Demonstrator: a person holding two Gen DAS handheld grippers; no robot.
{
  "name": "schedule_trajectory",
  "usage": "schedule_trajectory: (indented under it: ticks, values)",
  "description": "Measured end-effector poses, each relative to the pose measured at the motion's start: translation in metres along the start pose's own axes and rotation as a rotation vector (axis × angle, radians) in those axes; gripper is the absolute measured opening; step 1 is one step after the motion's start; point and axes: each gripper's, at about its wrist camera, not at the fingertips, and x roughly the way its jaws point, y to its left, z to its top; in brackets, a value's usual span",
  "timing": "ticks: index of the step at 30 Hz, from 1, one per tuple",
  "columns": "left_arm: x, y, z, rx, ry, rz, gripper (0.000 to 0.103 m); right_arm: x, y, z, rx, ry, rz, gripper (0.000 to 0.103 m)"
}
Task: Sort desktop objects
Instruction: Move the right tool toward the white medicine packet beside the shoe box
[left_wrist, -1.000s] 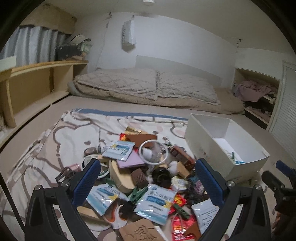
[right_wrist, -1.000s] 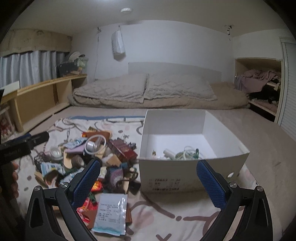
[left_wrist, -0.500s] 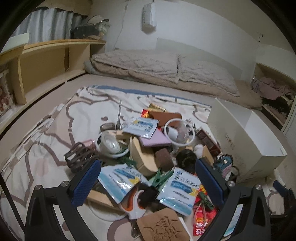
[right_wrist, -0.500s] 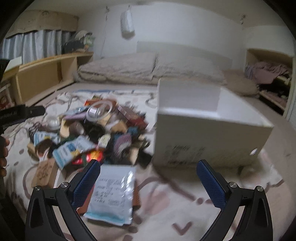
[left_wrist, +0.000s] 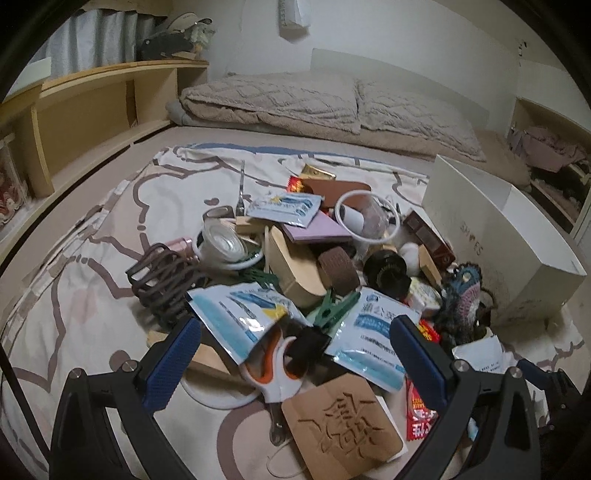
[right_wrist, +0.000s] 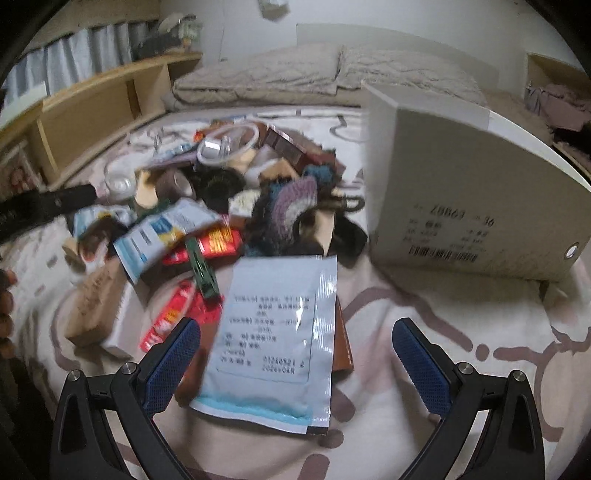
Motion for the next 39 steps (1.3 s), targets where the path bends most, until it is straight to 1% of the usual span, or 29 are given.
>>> schedule_trajectory:
  ticks: [1,3,6,11,17,21,24,26,31,39]
  values:
    - [0.0,-0.001,-0.001,0.002,0.004,-0.007,0.103,0.003,0.001,-0.003,-0.015,0.019,-0.02,0.103]
    - [0.001,-0.002,-0.004,0.012,0.015,-0.024,0.103,0.005,-0.001,-0.005,-0.006,0.025,-0.024,0.103]
    - [0.003,-0.003,-0.008,0.021,0.032,-0.029,0.103,0.004,-0.013,-0.006,0.045,0.035,-0.044,0.103]
    - [0.008,-0.002,-0.017,0.016,0.077,-0.036,0.103,0.0,-0.041,-0.009,0.126,0.042,-0.101,0.103]
    - [0.011,-0.008,-0.025,0.041,0.106,-0.034,0.103,-0.005,-0.069,-0.012,0.197,0.054,-0.148,0.103]
    - [0.014,-0.013,-0.031,0.065,0.13,-0.036,0.103,-0.009,-0.08,-0.014,0.214,0.059,-0.177,0.103]
    - [0.016,-0.016,-0.036,0.089,0.152,-0.016,0.103,-0.013,-0.089,-0.016,0.239,0.064,-0.201,0.103]
    - [0.018,-0.018,-0.039,0.104,0.162,-0.002,0.103,-0.014,-0.094,-0.016,0.253,0.067,-0.208,0.103]
    - [0.018,-0.015,-0.041,0.096,0.167,-0.004,0.103,-0.019,-0.103,-0.015,0.275,0.069,-0.224,0.103]
    - [0.016,-0.01,-0.045,0.082,0.178,-0.01,0.103,-0.03,-0.118,-0.014,0.323,0.069,-0.213,0.103]
